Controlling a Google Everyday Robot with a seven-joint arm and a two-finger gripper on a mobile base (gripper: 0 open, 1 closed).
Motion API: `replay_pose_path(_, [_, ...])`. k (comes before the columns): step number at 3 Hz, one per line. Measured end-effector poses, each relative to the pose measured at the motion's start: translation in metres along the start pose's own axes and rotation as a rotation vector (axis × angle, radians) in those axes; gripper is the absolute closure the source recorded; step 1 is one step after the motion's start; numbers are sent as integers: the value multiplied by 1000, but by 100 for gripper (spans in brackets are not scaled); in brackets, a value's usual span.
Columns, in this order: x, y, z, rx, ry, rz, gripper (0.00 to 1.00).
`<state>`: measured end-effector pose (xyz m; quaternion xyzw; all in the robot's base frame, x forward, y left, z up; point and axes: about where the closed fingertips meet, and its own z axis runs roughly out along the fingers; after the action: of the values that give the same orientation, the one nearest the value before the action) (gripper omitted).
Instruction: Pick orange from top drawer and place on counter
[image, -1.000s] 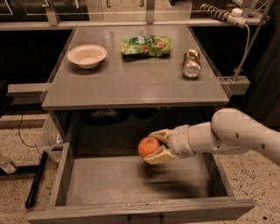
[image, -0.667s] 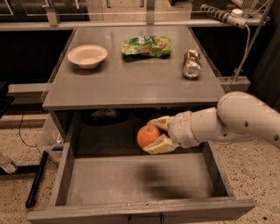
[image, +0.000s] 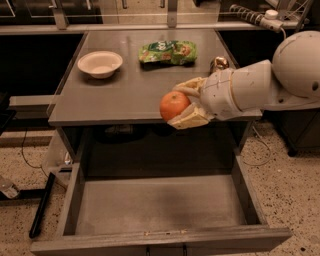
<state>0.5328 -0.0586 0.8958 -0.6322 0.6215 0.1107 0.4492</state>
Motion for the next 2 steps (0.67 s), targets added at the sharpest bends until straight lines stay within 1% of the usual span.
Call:
replay_pose_path(1, [0,0,0,0,0,0,100])
replay_pose_path(2, [-1,-18,4,41,17,-16,100])
